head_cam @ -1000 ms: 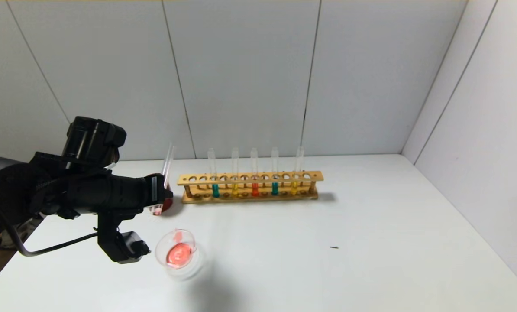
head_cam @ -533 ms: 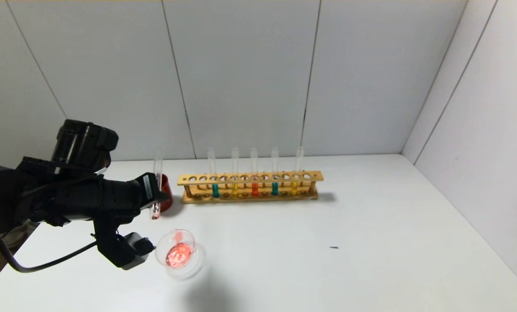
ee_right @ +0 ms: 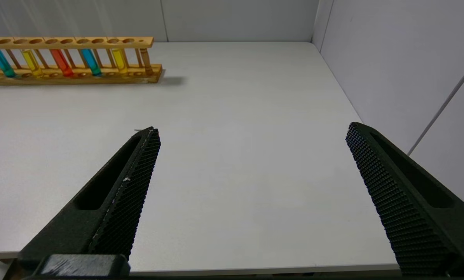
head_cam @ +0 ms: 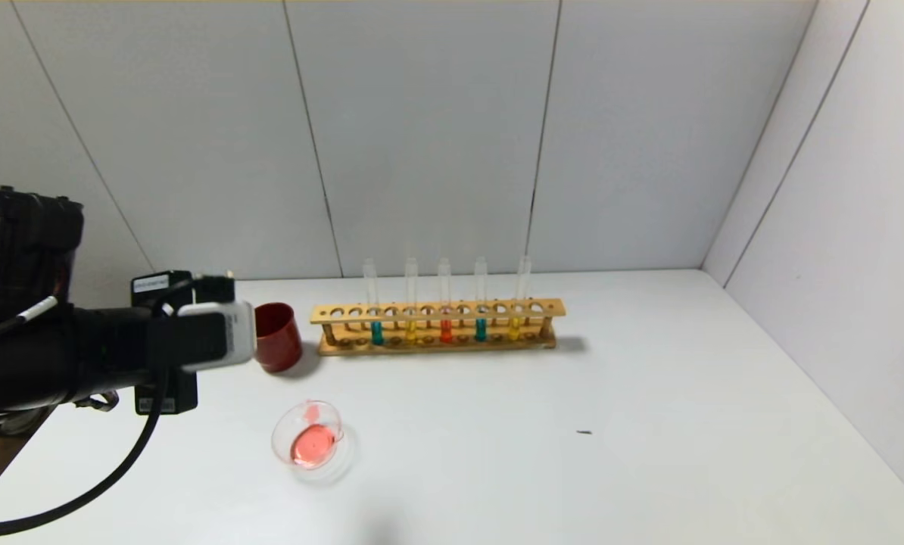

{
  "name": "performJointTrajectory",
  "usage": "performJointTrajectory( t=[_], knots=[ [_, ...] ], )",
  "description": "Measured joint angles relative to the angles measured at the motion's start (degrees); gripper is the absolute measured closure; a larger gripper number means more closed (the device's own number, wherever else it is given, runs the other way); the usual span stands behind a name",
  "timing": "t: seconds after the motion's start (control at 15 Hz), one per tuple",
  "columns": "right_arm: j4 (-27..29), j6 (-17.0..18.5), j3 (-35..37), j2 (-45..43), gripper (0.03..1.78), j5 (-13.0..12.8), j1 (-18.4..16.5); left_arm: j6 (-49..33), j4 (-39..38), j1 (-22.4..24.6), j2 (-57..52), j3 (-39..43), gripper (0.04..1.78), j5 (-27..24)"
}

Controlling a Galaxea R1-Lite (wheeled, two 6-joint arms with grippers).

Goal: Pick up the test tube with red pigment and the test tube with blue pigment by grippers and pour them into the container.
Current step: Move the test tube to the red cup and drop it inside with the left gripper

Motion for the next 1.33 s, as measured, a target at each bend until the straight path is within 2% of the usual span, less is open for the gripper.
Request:
performJointTrajectory(
  t=[0.07,0.27,0.47,0.73,1.33],
  knots=[
    [0.0,0.0,0.0,0.0,0.06,0.0,0.0,-12.0,-0.1,0.0,-1.4,-0.4,1.5,0.1],
    [0.0,0.0,0.0,0.0,0.06,0.0,0.0,-40.5,-4.4,1.5,-2.1,-1.6,1.5,0.2],
    [0.0,0.0,0.0,0.0,0.06,0.0,0.0,-57.1,-14.6,6.2,1.8,-1.9,1.5,-0.3],
    [0.0,0.0,0.0,0.0,0.06,0.0,0.0,-60.7,-25.0,10.0,10.1,-3.8,1.5,-0.9],
    [0.0,0.0,0.0,0.0,0.06,0.0,0.0,-63.5,-29.1,12.9,29.1,-15.6,1.5,-0.6]
  ],
)
